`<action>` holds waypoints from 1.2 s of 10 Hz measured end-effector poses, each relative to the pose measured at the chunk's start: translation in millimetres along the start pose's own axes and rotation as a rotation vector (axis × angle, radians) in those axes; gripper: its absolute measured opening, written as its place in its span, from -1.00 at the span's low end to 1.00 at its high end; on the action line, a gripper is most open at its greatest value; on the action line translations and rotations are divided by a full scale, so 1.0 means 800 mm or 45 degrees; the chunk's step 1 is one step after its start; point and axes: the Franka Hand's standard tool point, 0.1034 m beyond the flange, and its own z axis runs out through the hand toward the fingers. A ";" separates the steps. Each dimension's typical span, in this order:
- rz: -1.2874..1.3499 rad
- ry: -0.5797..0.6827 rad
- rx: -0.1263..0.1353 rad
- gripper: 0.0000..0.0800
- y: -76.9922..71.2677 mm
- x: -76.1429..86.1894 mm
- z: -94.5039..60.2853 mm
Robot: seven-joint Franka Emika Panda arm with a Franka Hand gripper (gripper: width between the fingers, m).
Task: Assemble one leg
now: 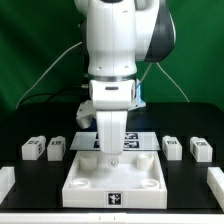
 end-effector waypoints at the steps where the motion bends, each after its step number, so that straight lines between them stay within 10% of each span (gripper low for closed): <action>1: 0.000 0.004 0.013 0.62 -0.002 0.001 0.011; 3: 0.005 0.004 0.018 0.62 -0.003 0.001 0.013; 9: 0.006 0.004 0.017 -0.80 -0.003 0.001 0.013; 12: 0.006 0.004 0.013 -0.85 -0.003 0.001 0.012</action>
Offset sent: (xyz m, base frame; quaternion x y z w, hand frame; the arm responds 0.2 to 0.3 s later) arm 0.0000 0.0000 0.0000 0.0000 0.0000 0.0000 1.0000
